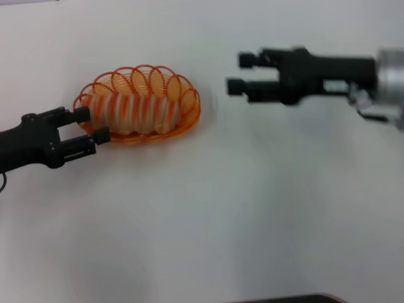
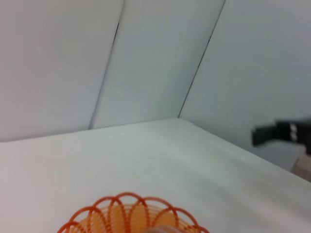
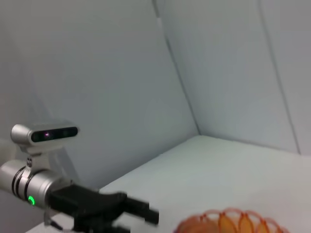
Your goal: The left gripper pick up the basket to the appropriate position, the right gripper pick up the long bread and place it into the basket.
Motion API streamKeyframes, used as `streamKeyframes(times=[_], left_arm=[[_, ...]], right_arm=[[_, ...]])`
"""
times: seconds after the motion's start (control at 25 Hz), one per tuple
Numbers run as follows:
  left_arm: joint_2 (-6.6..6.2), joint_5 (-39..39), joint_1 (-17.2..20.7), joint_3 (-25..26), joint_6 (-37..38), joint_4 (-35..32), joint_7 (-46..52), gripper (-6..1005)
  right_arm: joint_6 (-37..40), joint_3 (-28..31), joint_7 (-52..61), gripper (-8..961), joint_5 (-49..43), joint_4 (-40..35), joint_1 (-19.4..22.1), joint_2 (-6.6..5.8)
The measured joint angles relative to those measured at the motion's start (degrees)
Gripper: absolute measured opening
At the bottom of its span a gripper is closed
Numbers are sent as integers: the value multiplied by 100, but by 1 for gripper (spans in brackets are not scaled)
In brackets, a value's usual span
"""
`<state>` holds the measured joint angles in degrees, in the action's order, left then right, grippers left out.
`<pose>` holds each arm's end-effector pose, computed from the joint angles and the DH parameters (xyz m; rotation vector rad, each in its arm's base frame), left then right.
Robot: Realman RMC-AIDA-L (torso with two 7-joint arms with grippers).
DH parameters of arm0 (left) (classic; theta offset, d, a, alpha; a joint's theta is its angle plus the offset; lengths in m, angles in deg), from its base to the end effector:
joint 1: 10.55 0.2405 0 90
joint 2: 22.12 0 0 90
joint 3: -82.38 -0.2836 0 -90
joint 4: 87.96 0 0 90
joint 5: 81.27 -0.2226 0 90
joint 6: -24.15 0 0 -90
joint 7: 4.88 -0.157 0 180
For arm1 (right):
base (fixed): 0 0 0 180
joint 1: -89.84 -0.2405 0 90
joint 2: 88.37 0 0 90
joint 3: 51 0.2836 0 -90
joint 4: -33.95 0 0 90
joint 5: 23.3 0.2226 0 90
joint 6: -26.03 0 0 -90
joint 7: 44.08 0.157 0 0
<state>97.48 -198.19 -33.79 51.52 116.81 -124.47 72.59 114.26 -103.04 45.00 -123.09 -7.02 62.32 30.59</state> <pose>-0.3320 0.3129 -0.0153 -2.5892 -0.8082 -0.7687 0.2577 0.3562 -0.0257 -2.7100 0.7581 0.8864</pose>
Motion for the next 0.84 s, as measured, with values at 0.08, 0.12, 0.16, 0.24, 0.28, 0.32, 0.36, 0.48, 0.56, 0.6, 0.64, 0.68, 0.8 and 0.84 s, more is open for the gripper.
streamKeyframes(times=[0.08,0.12,0.16,0.24,0.28,0.32,0.36,0.48,0.56,0.6,0.64,0.68,0.8,0.84], left_arm=[[-11,10,-44,12,-6,4,18,711],[-16,12,-71,15,-36,11,43,711],[-16,12,-71,15,-36,11,43,711],[-17,11,-94,14,-72,27,87,711],[-17,6,-110,7,-92,35,110,711],[-15,-11,-137,-24,-123,47,154,711],[-15,-11,-137,-24,-123,47,154,713],[-13,-38,-179,-66,-198,56,375,719],[-17,-116,-211,-68,-219,65,496,724],[-17,-150,-216,-69,-221,68,518,726],[-17,-172,-218,-70,-222,69,531,728],[-17,-183,-217,-73,-222,69,535,730],[-2,-184,-193,-77,-216,69,537,736],[3,-184,-182,-78,-209,68,537,736]], right_arm=[[122,115,-150,809,11,65,359,33],[161,153,-244,809,19,116,489,48],[172,196,-349,809,31,221,592,48],[169,279,-538,809,44,445,709,41],[145,334,-656,809,43,586,728,25],[93,401,-820,809,38,751,733,9],[93,401,-820,809,38,751,733,9],[12,423,-958,809,27,827,740,10],[3,407,-994,809,15,831,743,15],[3,401,-1005,809,9,833,744,17],[4,399,-1013,809,3,834,746,17],[6,398,-1015,809,-5,837,747,17],[9,399,-1019,809,-51,844,754,19],[9,399,-1019,809,-67,848,757,20]])
